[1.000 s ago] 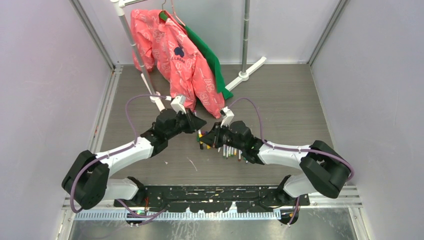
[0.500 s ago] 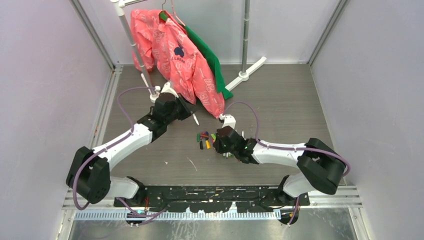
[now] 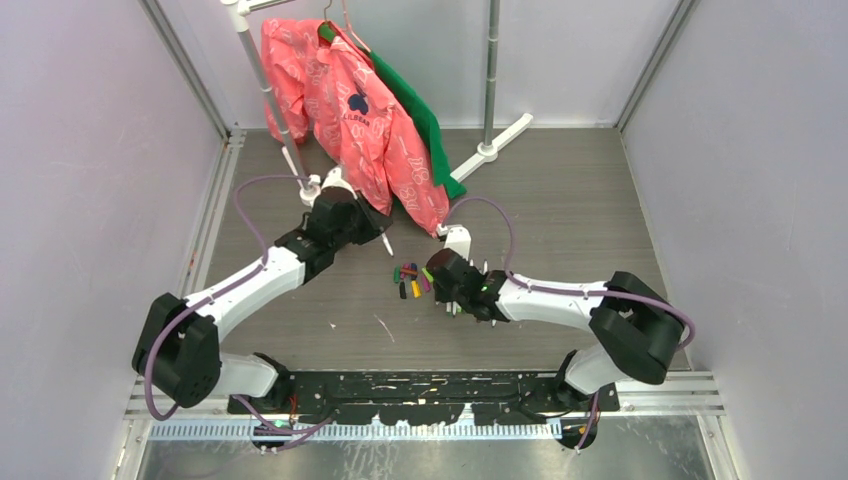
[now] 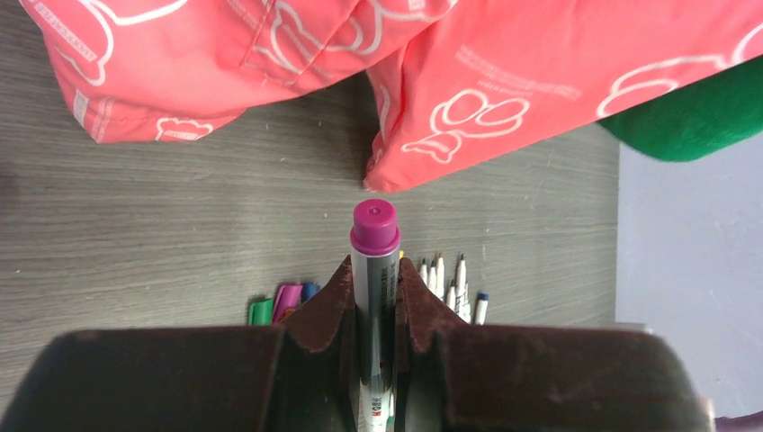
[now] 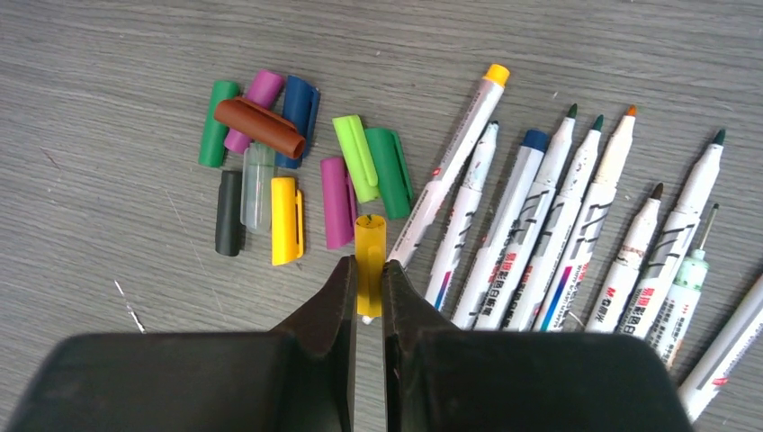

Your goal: Open the pen caps

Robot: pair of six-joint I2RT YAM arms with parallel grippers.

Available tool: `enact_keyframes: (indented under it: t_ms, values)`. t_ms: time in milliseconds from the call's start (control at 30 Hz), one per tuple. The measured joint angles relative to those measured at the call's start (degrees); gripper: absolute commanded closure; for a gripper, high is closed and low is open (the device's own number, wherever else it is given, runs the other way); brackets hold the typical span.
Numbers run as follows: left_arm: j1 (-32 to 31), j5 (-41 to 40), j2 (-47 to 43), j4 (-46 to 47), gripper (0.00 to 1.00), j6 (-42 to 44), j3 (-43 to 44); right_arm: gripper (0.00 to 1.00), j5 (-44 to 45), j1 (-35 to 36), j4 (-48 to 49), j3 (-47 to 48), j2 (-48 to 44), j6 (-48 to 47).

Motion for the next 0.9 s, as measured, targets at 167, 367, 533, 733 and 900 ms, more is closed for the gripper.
enact_keyframes:
  t_ms: [167,367,533,733,900]
  values:
    - [-0.3,0.6,0.0,0.0,1.00,1.5,-1.6,0.99,-0.5,0.0,-0.1,1.5,1.9,0.0]
    - [-0.6,0.5,-0.1,-0.4,1.00,2.4,-2.7,0.97,-2.0,0.2,0.0,3.7,4.5,0.0]
    - [-1.2,0.5,-0.3,-0.8,1.00,3.0,-2.8,0.89,-2.6,0.7,0.1,5.2,6.1,0.0]
    - [-1.6,0.5,-0.5,-1.1,1.00,3.5,-2.9,0.69,-3.2,0.8,0.2,6.7,8.1,-0.3]
    - [-1.8,0.5,-0.5,-1.4,1.00,4.0,-3.2,0.63,-3.4,0.8,0.3,7.4,9.7,-0.4]
